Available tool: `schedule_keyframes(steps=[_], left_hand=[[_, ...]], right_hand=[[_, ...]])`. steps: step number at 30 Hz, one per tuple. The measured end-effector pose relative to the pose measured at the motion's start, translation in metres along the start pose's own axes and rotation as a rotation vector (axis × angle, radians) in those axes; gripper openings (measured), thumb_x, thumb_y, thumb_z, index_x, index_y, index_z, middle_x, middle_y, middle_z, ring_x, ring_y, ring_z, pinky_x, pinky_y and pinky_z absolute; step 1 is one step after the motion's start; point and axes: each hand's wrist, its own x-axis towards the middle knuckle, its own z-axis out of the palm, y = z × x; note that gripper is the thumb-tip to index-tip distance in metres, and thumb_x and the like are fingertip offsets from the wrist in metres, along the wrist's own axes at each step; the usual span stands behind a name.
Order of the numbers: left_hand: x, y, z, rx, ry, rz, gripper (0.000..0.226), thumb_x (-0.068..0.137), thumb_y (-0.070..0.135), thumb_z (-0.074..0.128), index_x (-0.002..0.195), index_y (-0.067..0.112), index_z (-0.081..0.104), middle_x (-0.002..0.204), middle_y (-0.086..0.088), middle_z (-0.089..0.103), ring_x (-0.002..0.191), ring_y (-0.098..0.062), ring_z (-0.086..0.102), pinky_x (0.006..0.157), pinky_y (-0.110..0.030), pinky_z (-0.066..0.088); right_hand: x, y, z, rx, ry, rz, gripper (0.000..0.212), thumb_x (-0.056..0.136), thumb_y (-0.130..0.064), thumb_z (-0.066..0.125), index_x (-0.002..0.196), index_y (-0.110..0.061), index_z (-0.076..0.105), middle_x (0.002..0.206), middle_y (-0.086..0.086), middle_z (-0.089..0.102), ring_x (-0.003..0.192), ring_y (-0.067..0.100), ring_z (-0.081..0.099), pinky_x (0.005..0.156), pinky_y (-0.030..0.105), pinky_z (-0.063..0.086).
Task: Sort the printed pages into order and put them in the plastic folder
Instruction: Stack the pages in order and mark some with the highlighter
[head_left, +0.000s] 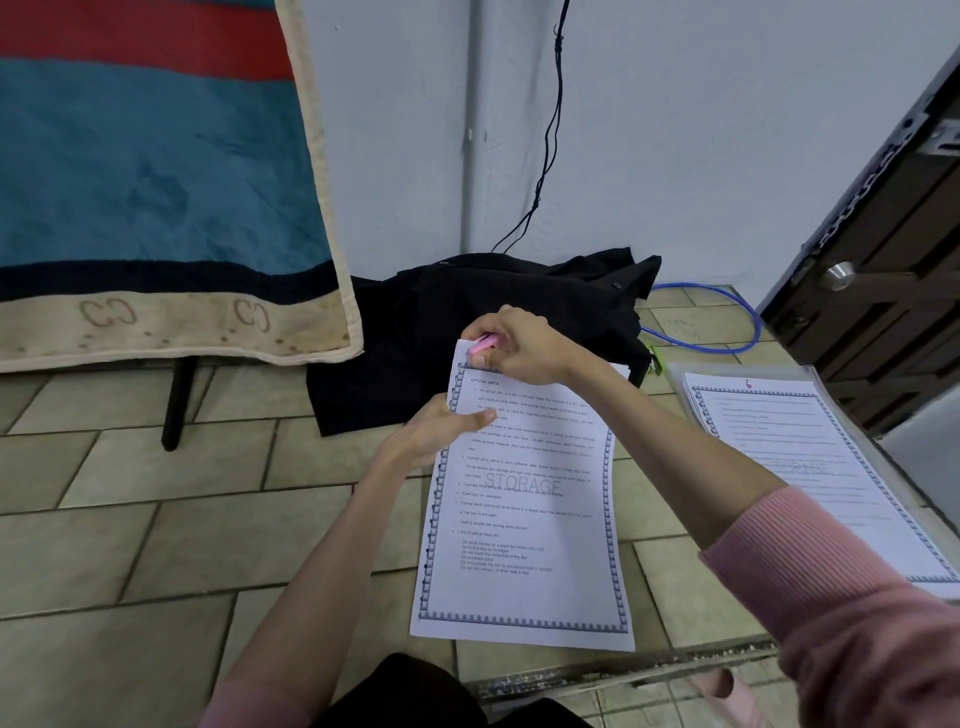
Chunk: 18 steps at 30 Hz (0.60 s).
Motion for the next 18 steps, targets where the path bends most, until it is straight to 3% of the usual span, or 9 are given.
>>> schedule_keyframes(steps=[4, 8, 10, 12, 13, 16, 18], left_hand=[[0.003, -0.001, 0.000, 0.002, -0.007, -0.006, 0.023, 0.090, 0.011, 0.059, 0.114, 0.013, 0.061, 0.116, -0.011, 0.067, 0.106, -0.026, 0.065, 0.094, -0.044, 0.051], [0.004, -0.004, 0.002, -0.002, -0.032, -0.037, 0.025, 0.090, 0.011, 0.059, 0.115, 0.011, 0.060, 0.117, -0.013, 0.066, 0.106, -0.028, 0.064, 0.095, -0.045, 0.050], [0.005, -0.009, 0.000, -0.041, -0.031, -0.065, 0.029, 0.089, 0.012, 0.061, 0.118, 0.010, 0.060, 0.119, -0.013, 0.065, 0.109, -0.029, 0.063, 0.097, -0.049, 0.047], [0.005, -0.013, -0.003, -0.062, -0.034, -0.090, 0.037, 0.084, 0.018, 0.067, 0.120, 0.012, 0.060, 0.120, -0.010, 0.065, 0.111, -0.029, 0.062, 0.100, -0.052, 0.045], [0.004, -0.013, -0.004, -0.072, -0.042, -0.092, 0.044, 0.080, 0.022, 0.071, 0.121, 0.013, 0.059, 0.121, -0.009, 0.065, 0.112, -0.029, 0.062, 0.100, -0.053, 0.044], [0.004, -0.012, -0.006, -0.111, -0.055, -0.097, 0.059, 0.070, 0.028, 0.077, 0.124, 0.013, 0.058, 0.124, -0.009, 0.064, 0.115, -0.029, 0.060, 0.102, -0.054, 0.042], [0.005, -0.011, -0.006, -0.134, -0.060, -0.107, 0.048, 0.078, 0.019, 0.071, 0.124, 0.011, 0.057, 0.123, -0.011, 0.064, 0.114, -0.030, 0.060, 0.102, -0.054, 0.042]], right_hand=[[0.000, 0.005, 0.004, 0.014, 0.011, 0.008, 0.020, 0.090, -0.018, 0.060, 0.111, -0.017, 0.063, 0.078, -0.018, 0.048, 0.096, 0.007, 0.043, 0.104, 0.040, 0.025], [0.003, 0.010, 0.008, 0.043, -0.053, 0.040, 0.013, 0.089, -0.020, 0.062, 0.102, -0.021, 0.063, 0.083, -0.016, 0.060, 0.087, 0.009, 0.057, 0.100, 0.048, 0.040], [0.001, 0.013, 0.004, 0.146, -0.073, 0.041, 0.021, 0.088, -0.020, 0.063, 0.110, -0.018, 0.062, 0.099, -0.010, 0.064, 0.095, 0.010, 0.061, 0.094, 0.035, 0.049], [-0.002, 0.015, -0.004, 0.268, -0.069, 0.058, 0.031, 0.089, -0.018, 0.063, 0.120, -0.014, 0.060, 0.111, -0.005, 0.063, 0.102, 0.008, 0.060, 0.090, 0.019, 0.048], [-0.004, 0.018, -0.007, 0.343, -0.046, 0.077, 0.031, 0.090, -0.018, 0.061, 0.121, -0.015, 0.060, 0.114, -0.004, 0.063, 0.105, 0.010, 0.060, 0.091, 0.018, 0.047], [-0.007, 0.028, -0.010, 0.490, 0.013, 0.120, 0.026, 0.092, -0.018, 0.060, 0.117, -0.018, 0.062, 0.117, 0.000, 0.065, 0.111, 0.017, 0.061, 0.099, 0.029, 0.047], [-0.009, 0.031, -0.009, 0.437, -0.012, 0.126, 0.028, 0.090, -0.019, 0.063, 0.118, -0.017, 0.062, 0.115, -0.001, 0.065, 0.108, 0.013, 0.062, 0.099, 0.029, 0.048]])
